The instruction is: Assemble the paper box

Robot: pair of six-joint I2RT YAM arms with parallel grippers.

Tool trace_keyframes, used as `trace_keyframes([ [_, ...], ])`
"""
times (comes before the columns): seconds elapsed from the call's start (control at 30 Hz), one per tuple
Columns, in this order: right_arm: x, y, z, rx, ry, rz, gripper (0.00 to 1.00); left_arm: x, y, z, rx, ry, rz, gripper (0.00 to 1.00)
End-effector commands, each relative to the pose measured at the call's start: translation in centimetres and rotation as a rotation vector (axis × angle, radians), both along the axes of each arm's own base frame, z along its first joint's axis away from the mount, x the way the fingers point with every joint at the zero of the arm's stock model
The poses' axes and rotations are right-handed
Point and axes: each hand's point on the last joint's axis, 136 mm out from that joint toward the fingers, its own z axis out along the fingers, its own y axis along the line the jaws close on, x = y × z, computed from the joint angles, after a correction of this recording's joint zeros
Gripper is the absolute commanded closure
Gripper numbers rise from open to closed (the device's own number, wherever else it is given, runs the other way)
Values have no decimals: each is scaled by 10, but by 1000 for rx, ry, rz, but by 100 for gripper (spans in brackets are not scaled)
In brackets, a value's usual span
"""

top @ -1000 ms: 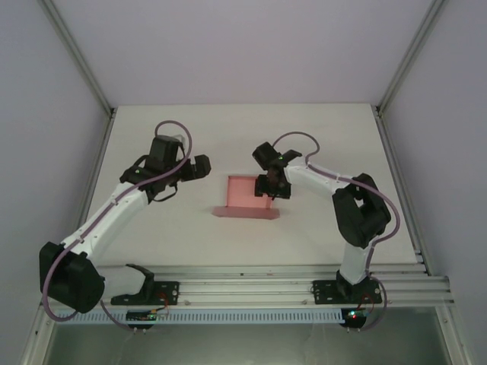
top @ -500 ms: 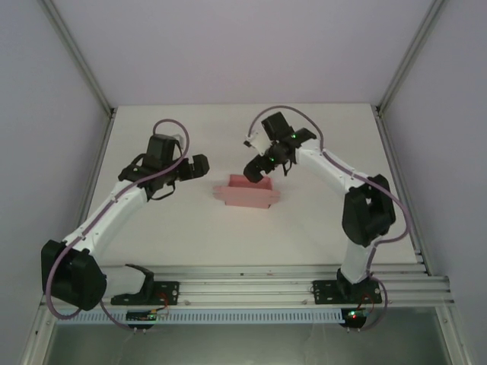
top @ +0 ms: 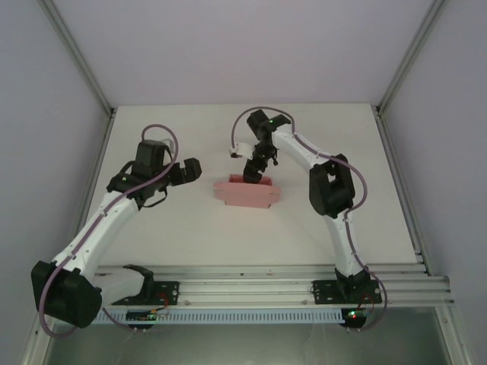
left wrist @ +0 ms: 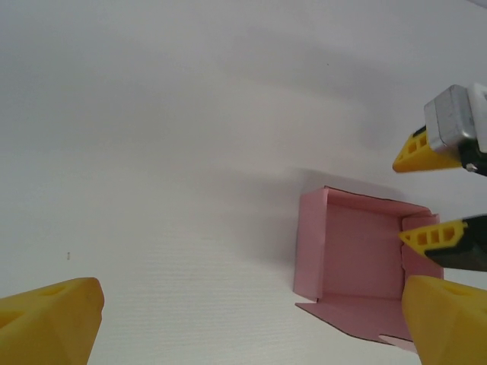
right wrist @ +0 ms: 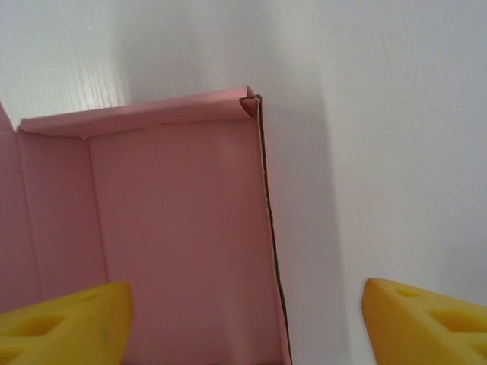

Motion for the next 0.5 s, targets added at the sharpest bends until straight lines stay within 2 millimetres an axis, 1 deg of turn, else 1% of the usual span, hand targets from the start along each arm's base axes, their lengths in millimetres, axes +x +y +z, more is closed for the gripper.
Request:
trace_keyframes([
  [0.0, 14, 3, -7, -21, -15, -121, 51, -5, 9, 2, 18, -1, 25, 1],
  [0.07, 22, 1, -9, -22, -20, -205, 69, -5, 11, 5, 23, -13, 32, 0],
  [0.1, 25, -1, -9, -25, -20, -250, 75, -5, 12, 6, 25, -18, 35, 0],
  [0.17, 26, -6, -9, -36, -19, -318, 82, -6, 12, 10, 25, -28, 31, 1],
  [0.2, 28, -10, -8, -41, -27, -373, 88, -6, 13, 11, 24, -33, 34, 1],
  [0.3, 32, -29, -4, -72, -59, -584, 100, -9, 14, 11, 18, -37, 35, 0],
  [0.33, 35, -40, 0, -88, -82, -686, 100, -11, 14, 11, 16, -37, 38, 0],
  [0.4, 31, -62, 6, -129, -107, -904, 100, -12, 14, 9, 6, -33, 40, 0],
  [0.43, 25, -71, 6, -142, -107, -1000, 100, -13, 13, 8, 1, -31, 37, 0],
  [0.47, 16, -76, 7, -141, -101, -1060, 100, -14, 13, 8, -3, -34, 35, 0],
])
